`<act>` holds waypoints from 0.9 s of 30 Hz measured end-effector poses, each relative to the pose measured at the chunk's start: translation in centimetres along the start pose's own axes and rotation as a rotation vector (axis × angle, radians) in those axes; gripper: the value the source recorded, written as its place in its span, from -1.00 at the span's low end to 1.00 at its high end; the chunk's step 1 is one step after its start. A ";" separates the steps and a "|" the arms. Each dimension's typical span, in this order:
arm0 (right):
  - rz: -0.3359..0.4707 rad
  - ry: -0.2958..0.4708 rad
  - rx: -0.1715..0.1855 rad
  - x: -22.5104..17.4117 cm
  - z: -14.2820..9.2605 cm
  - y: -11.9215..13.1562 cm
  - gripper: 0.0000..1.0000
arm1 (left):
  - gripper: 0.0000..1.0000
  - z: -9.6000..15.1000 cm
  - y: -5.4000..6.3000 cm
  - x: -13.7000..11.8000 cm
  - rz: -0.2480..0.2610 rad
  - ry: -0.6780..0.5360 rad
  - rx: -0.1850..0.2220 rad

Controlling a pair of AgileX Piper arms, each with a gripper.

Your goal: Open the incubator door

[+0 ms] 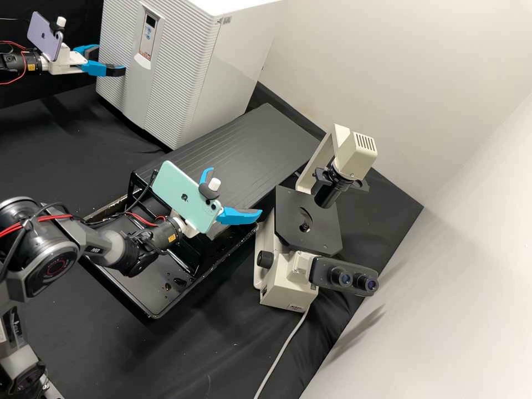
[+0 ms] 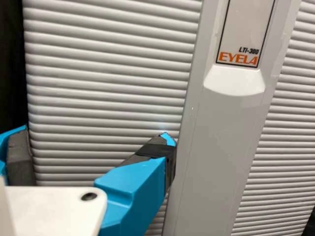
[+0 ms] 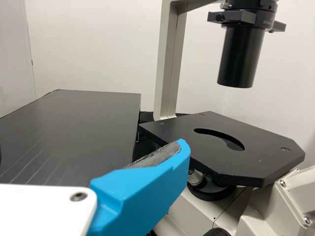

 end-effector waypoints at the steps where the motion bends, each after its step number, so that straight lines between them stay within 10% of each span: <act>1: 0.000 0.000 0.000 0.0 0.0 0.0 1.00 | -1.00 0.0 0.0 0.0 0.000 0.000 0.004; 27: 0.000 0.000 0.000 0.0 0.0 0.0 1.00 | -1.00 -0.2 0.1 -0.4 -0.004 0.014 0.007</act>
